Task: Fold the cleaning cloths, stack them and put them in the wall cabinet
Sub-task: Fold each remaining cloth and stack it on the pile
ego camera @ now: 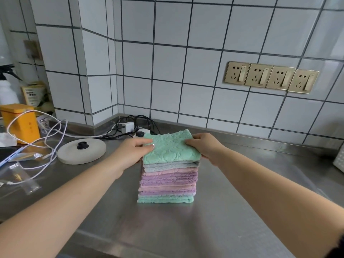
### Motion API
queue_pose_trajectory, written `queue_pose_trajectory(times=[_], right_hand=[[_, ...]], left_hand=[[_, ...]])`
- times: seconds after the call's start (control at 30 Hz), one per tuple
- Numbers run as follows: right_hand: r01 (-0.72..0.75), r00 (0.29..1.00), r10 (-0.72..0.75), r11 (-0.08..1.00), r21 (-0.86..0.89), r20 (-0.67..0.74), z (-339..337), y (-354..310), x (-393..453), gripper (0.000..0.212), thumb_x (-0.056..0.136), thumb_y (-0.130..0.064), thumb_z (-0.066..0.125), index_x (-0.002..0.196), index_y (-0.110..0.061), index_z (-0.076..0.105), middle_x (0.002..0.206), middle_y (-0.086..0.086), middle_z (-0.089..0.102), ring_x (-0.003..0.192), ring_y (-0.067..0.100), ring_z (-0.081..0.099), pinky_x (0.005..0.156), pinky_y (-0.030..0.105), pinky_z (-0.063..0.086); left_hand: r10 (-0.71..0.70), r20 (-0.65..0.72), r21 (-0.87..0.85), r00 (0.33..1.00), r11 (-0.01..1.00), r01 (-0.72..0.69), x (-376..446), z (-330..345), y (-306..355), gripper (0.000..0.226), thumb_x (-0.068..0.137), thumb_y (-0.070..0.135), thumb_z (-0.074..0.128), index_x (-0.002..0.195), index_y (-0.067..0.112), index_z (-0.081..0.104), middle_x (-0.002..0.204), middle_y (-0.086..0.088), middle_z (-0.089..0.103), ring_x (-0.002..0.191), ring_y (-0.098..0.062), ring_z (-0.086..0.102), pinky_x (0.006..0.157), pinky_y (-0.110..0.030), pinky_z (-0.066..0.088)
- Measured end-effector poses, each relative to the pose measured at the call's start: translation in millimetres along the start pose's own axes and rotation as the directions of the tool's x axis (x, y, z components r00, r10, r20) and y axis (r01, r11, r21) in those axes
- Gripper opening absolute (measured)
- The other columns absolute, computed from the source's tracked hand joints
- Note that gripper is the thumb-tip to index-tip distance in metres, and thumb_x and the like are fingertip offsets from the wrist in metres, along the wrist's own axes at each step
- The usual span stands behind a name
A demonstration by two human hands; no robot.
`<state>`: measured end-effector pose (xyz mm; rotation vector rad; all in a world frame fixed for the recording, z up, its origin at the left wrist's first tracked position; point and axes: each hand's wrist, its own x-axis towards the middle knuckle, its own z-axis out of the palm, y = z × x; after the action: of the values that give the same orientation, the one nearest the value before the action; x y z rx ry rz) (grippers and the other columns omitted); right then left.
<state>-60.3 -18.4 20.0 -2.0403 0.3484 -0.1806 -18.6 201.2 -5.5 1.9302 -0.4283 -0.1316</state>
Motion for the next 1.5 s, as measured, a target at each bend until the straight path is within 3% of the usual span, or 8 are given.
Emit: queue_pose_trajectory(times=[0.2,0.33,0.5,0.83,1.1,1.23,1.37,1.5], right_hand=[[-0.307,0.94,0.257,0.924,0.226,0.226,-0.6,11.9,10.0,0.042,0.077,-0.048,0.068,0.105,-0.017,0.065,0.111,0.007,0.069,0.107,0.025,0.062,0.1,0.048,0.045],[-0.382,0.892,0.307,0.904,0.192,0.331,0.3,30.0,9.1,0.094,0.049,-0.064,0.081,0.128,-0.023,0.052,0.13,0.009,0.058,0.121,0.028,0.054,0.106,0.054,0.038],[-0.37,0.855,0.27,0.916,0.155,0.442,-10.8,41.8,9.7,0.096,0.048,-0.079,0.069,0.126,-0.027,0.054,0.13,0.009,0.059,0.119,0.026,0.057,0.107,0.052,0.037],[-0.486,0.806,0.269,0.808,0.332,0.527,-2.9,63.2,0.4,0.12,0.047,-0.074,0.075,0.145,-0.022,0.031,0.13,0.012,0.058,0.112,0.026,0.062,0.094,0.036,0.05],[-0.385,0.847,0.01,0.702,0.599,0.532,-30.8,84.7,11.2,0.078,0.064,-0.067,0.069,0.128,-0.023,0.058,0.138,0.013,0.053,0.137,0.044,0.024,0.116,0.059,0.009],[-0.337,0.869,-0.042,0.679,0.652,0.493,-75.5,99.1,17.2,0.059,0.083,-0.058,0.047,0.129,-0.022,0.056,0.126,0.008,0.063,0.12,0.029,0.057,0.108,0.05,0.034],[-0.363,0.88,-0.023,0.613,0.702,0.475,-112.6,110.6,15.5,0.052,0.089,-0.049,0.042,0.13,-0.02,0.054,0.128,0.008,0.062,0.118,0.026,0.059,0.101,0.046,0.045],[-0.424,0.863,-0.024,0.509,0.749,0.505,-136.0,114.7,0.1,0.058,0.087,-0.045,0.051,0.137,-0.019,0.046,0.137,0.01,0.053,0.127,0.028,0.051,0.104,0.044,0.04]], left_hand=[[-0.255,0.026,-0.311,0.967,0.917,0.25,13.0,10.3,-12.2,0.09,0.078,0.057,0.063,0.149,0.032,0.012,0.157,0.006,0.017,0.143,-0.019,0.02,0.114,-0.042,0.016],[-0.351,0.137,-0.323,0.926,0.868,0.376,14.4,15.0,-33.1,0.124,0.04,0.073,0.079,0.145,0.034,0.026,0.152,0.004,0.033,0.136,-0.02,0.034,0.113,-0.044,0.026],[-0.404,0.302,-0.432,0.864,0.75,0.502,8.4,0.8,-33.9,0.103,0.041,0.064,0.084,0.128,0.019,0.053,0.125,-0.007,0.057,0.088,-0.021,0.061,0.061,-0.03,0.049],[-0.439,0.373,-0.393,0.818,0.723,0.568,-5.0,2.8,-23.2,0.073,0.061,0.054,0.071,0.124,0.02,0.058,0.098,-0.011,0.067,0.068,-0.021,0.067,0.062,-0.031,0.055],[-0.351,0.409,-0.423,0.843,0.745,0.515,25.5,35.2,-8.5,0.087,0.041,0.052,0.09,0.119,0.02,0.063,0.138,-0.019,0.047,0.117,-0.029,0.05,0.11,-0.049,0.029],[-0.288,0.44,-0.393,0.85,0.79,0.471,54.3,74.6,4.8,0.095,0.037,0.053,0.09,0.119,0.015,0.062,0.136,-0.017,0.051,0.109,-0.03,0.048,0.102,-0.044,0.034],[-0.25,0.496,-0.429,0.832,0.763,0.484,75.7,114.4,21.6,0.067,0.062,0.041,0.08,0.121,0.014,0.061,0.132,-0.018,0.056,0.126,-0.037,0.048,0.111,-0.055,0.026],[-0.306,0.535,-0.434,0.788,0.7,0.567,77.8,134.3,33.6,0.093,0.052,0.038,0.088,0.134,0.018,0.048,0.128,-0.014,0.06,0.125,-0.038,0.049,0.109,-0.058,0.029]])
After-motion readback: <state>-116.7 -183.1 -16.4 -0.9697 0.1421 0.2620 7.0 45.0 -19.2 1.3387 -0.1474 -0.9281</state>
